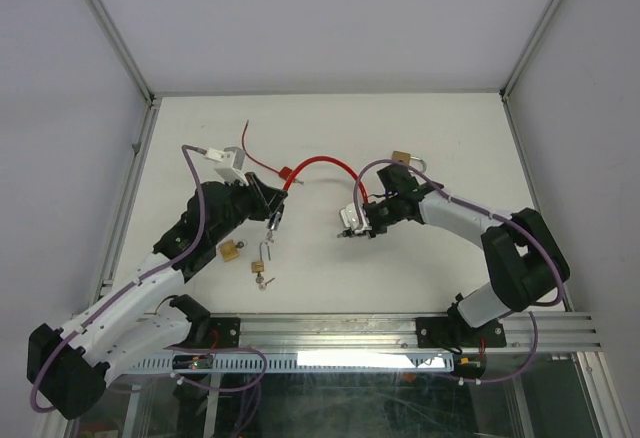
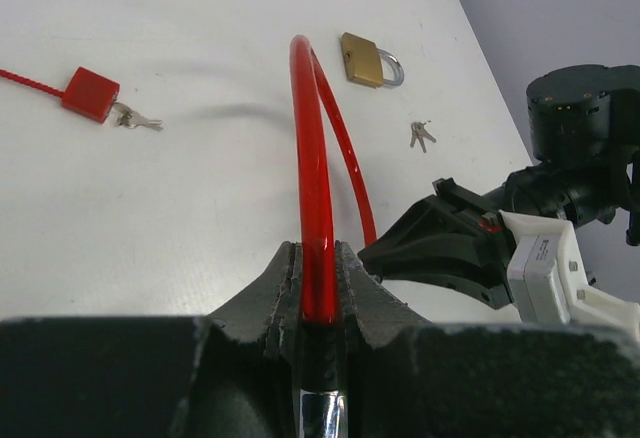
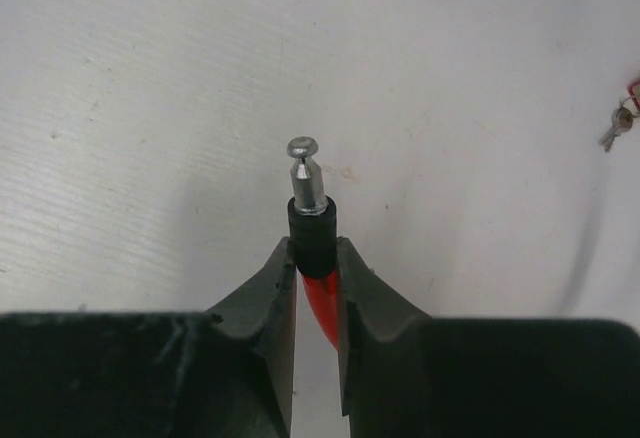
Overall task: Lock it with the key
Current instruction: Adjust the lock.
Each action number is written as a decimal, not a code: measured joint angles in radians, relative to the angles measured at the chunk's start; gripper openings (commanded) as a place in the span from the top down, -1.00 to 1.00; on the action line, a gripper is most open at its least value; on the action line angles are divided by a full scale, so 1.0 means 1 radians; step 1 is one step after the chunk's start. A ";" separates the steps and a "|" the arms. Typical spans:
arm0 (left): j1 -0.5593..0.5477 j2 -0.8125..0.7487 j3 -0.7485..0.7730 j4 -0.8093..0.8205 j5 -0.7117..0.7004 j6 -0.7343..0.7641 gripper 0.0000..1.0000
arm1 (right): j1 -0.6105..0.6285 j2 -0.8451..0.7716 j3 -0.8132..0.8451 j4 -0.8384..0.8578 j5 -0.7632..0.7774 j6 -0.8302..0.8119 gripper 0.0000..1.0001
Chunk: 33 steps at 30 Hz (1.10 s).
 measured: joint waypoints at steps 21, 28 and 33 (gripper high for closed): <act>0.000 -0.001 0.334 -0.110 -0.055 0.078 1.00 | -0.166 -0.043 0.543 -0.261 -0.103 -0.053 -0.58; 0.000 0.060 0.417 -0.133 0.017 0.085 1.00 | -0.148 0.071 0.901 -0.214 -0.213 0.208 -0.65; 0.000 0.078 0.461 -0.140 0.059 0.076 1.00 | -0.059 0.201 1.044 -0.193 -0.179 0.269 -0.61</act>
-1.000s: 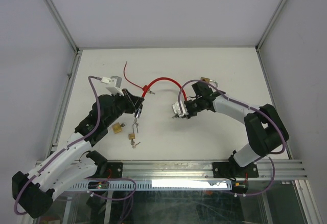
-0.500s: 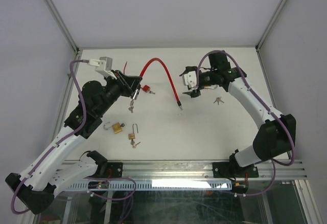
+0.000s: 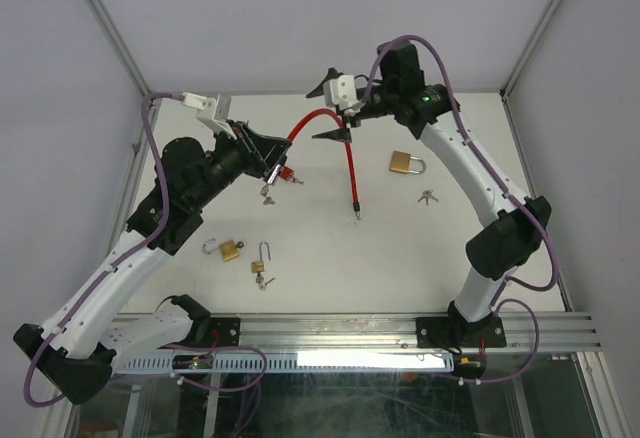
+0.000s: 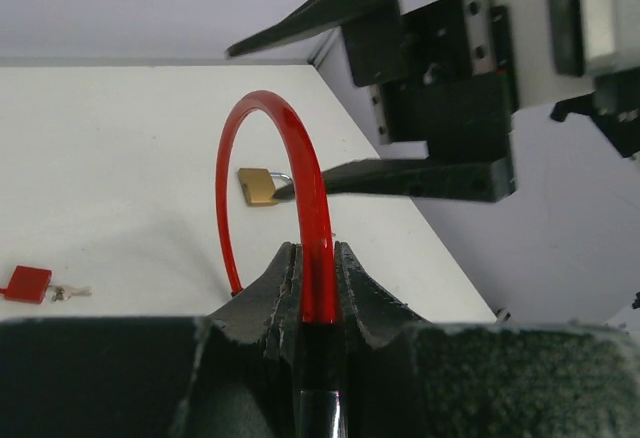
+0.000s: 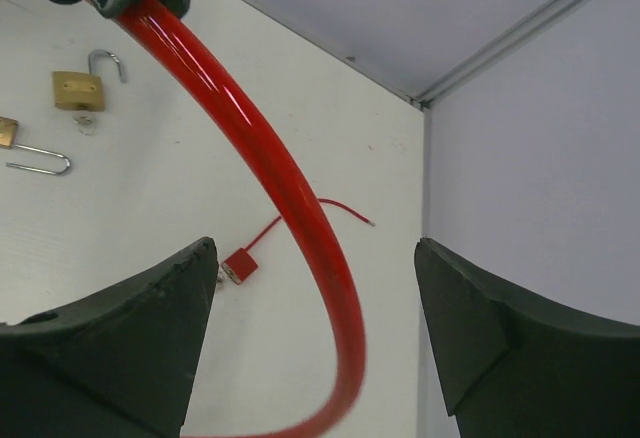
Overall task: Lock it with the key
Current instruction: Adjust the lock.
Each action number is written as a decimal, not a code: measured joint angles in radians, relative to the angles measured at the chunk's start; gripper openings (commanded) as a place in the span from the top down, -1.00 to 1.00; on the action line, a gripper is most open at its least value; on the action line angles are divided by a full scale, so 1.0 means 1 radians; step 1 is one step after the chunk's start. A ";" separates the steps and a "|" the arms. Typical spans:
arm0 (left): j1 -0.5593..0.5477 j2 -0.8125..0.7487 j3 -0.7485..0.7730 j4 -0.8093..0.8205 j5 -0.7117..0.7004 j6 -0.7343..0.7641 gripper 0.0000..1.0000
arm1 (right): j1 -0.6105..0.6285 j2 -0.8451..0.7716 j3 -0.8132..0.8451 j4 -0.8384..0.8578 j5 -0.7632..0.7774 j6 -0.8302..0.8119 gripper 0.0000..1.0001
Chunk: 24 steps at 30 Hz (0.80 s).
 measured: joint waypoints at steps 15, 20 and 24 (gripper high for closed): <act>0.011 0.039 0.039 0.013 0.053 -0.029 0.53 | 0.111 0.089 0.031 -0.103 0.019 0.006 1.00; 0.011 -0.023 -0.027 0.120 0.069 0.018 -0.21 | 0.057 0.089 0.031 -0.117 -0.103 0.072 1.00; 0.011 -0.179 -0.151 0.268 0.098 0.111 -0.49 | -0.031 0.089 0.031 -0.064 -0.215 0.217 1.00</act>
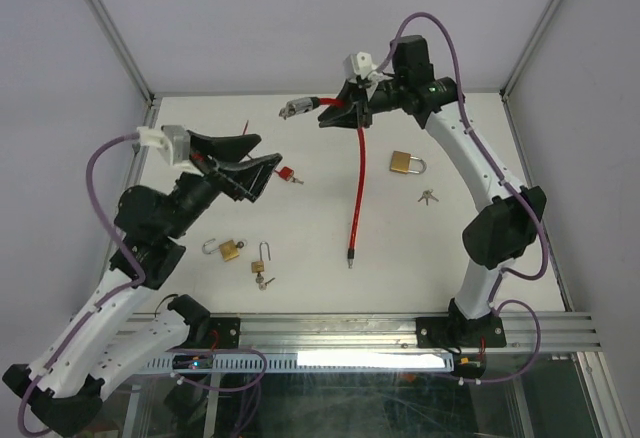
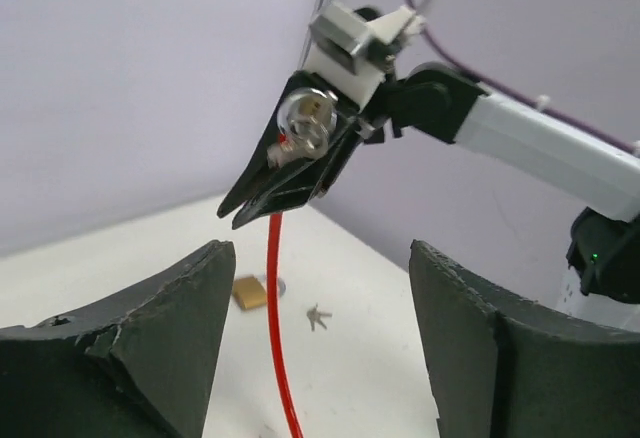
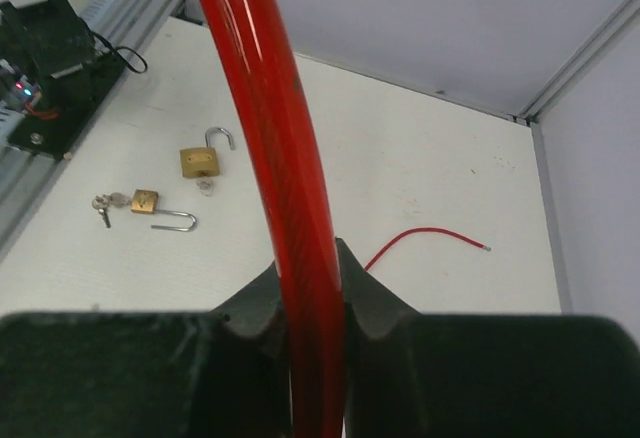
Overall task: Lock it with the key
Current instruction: Adjust the lock.
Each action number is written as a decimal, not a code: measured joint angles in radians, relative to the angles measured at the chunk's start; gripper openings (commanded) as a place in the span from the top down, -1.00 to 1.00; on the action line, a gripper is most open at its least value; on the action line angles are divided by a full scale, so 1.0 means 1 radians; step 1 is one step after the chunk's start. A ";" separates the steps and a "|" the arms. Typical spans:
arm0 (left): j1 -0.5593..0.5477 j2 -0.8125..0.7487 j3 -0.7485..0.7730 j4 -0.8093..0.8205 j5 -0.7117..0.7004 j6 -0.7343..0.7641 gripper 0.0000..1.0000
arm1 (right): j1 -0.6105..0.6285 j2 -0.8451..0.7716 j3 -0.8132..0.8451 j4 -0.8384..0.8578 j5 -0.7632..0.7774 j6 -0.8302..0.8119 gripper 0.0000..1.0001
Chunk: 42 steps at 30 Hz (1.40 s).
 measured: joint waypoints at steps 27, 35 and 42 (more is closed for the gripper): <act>0.016 0.331 -0.069 0.822 0.241 0.242 -0.32 | 0.084 0.201 -0.047 1.981 -0.316 2.359 1.00; 0.022 0.393 -0.068 1.017 0.232 0.110 -0.08 | 0.118 0.201 -0.071 1.999 -0.316 2.387 1.00; 0.021 0.424 -0.073 1.044 0.187 0.052 0.08 | 0.127 0.200 -0.076 1.999 -0.316 2.391 1.00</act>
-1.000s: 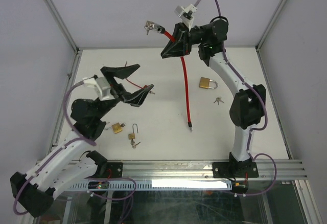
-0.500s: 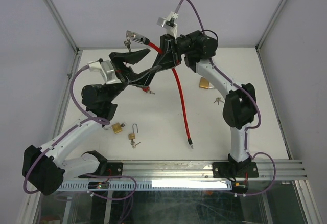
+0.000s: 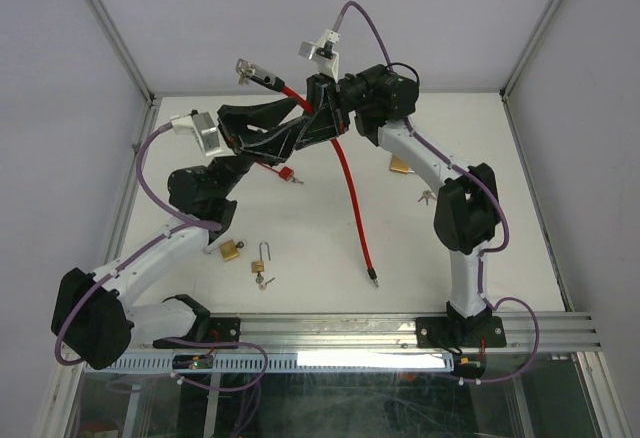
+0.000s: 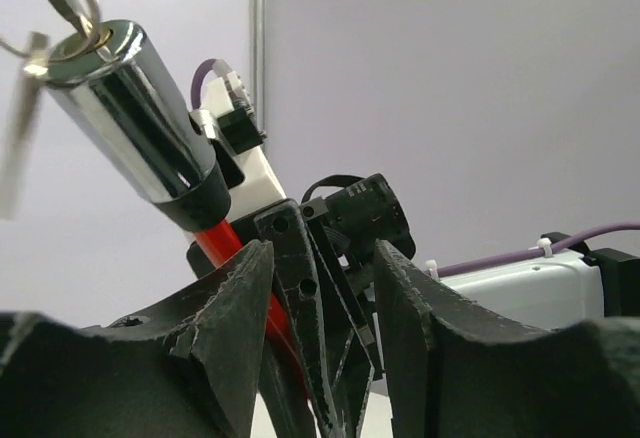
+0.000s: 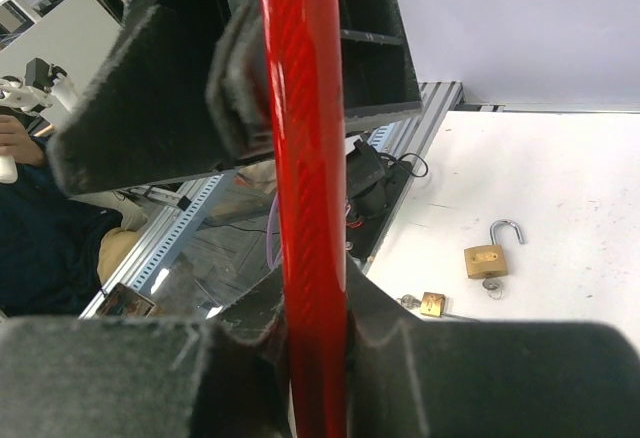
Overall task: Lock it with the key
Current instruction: Adjust the lock.
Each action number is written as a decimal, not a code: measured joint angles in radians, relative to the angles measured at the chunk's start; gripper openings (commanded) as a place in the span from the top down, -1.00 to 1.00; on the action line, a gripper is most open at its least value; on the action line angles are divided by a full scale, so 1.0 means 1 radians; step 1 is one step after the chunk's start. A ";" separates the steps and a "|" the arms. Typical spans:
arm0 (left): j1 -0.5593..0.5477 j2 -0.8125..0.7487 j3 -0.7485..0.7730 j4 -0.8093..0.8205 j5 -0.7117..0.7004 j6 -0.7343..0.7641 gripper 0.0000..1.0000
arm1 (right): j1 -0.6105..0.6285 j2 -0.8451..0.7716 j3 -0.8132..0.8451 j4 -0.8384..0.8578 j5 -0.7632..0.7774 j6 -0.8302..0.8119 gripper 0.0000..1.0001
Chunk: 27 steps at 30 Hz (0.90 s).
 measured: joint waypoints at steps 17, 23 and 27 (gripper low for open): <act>0.001 0.027 0.019 -0.050 -0.149 -0.057 0.12 | 0.022 -0.026 -0.004 0.008 0.000 0.000 1.00; 0.000 0.082 0.050 -0.008 -0.106 -0.106 0.66 | 0.020 -0.026 -0.011 0.008 0.000 0.000 1.00; 0.000 0.099 0.051 0.034 -0.072 -0.127 0.69 | 0.019 -0.026 -0.025 0.007 0.000 -0.003 1.00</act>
